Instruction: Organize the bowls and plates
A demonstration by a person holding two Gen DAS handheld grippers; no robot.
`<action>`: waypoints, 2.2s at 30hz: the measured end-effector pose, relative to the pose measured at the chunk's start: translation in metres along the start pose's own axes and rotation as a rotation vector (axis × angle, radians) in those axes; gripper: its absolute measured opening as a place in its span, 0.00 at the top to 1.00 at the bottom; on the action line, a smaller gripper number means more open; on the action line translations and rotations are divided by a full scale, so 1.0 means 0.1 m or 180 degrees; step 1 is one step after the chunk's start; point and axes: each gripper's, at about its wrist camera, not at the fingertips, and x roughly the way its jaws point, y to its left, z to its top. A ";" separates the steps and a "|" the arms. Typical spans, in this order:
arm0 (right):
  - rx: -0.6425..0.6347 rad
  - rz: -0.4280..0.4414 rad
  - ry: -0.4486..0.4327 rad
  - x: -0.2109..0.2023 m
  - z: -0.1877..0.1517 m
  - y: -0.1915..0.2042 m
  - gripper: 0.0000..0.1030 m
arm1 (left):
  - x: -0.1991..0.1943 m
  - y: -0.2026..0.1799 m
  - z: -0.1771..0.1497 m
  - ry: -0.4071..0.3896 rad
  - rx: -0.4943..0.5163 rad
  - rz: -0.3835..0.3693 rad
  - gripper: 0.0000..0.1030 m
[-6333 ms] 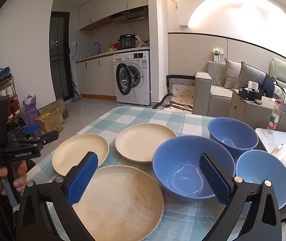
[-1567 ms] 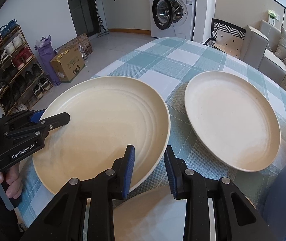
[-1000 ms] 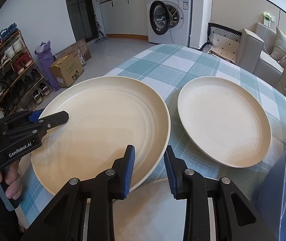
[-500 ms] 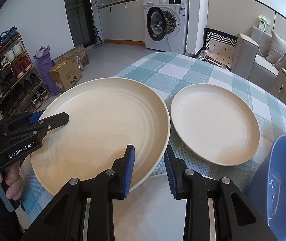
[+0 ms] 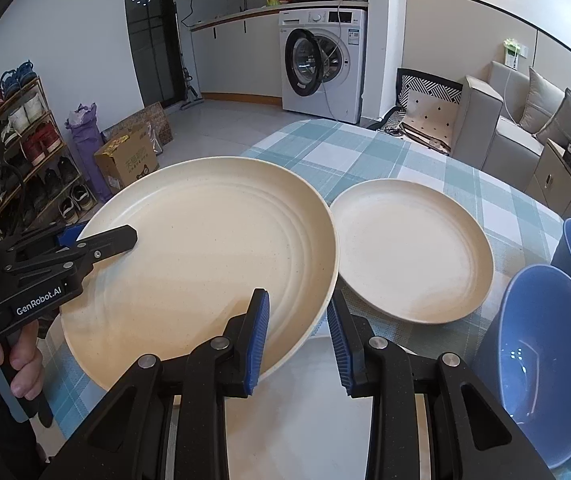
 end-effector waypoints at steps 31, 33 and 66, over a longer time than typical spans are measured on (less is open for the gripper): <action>0.0169 -0.0141 -0.0150 -0.54 -0.24 -0.12 0.69 | -0.18 -0.31 -0.01 -0.0047 0.0186 -0.0185 0.68; 0.0188 -0.0150 -0.0154 -0.56 -0.26 -0.13 0.69 | -0.18 -0.33 -0.01 -0.0048 0.0200 -0.0197 0.68; 0.0390 -0.0355 -0.0164 -0.78 -0.67 -0.31 0.69 | -0.12 -0.69 -0.13 0.0034 0.0458 -0.0366 0.67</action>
